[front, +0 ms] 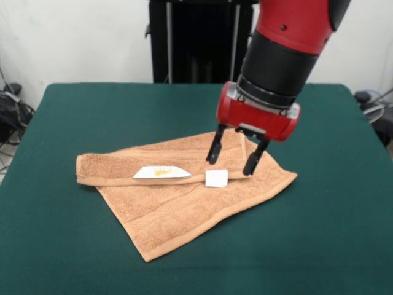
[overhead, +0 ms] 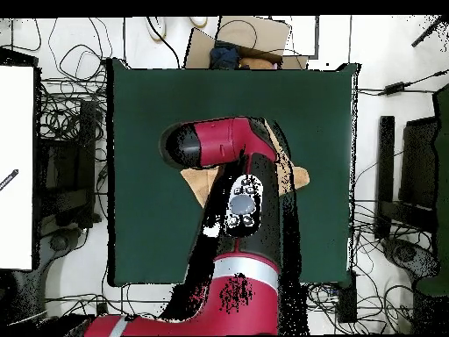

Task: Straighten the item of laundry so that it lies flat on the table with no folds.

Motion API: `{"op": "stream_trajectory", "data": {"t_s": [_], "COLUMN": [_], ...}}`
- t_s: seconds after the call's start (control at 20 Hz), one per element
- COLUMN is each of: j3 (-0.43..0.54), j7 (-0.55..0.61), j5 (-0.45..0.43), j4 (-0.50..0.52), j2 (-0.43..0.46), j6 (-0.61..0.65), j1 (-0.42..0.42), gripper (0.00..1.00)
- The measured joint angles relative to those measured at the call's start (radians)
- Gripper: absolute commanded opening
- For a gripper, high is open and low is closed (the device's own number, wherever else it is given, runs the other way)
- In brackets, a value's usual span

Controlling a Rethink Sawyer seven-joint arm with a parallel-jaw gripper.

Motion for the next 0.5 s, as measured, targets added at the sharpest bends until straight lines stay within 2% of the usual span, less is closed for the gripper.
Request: {"op": "stream_trajectory", "data": {"t_s": [0.5], "j3": [-0.079], "j7": [0.000], "j5": [0.022], "j4": [-0.012], "j2": [0.060], "j6": [-0.053], "j1": [0.029], "gripper": [1.00]}}
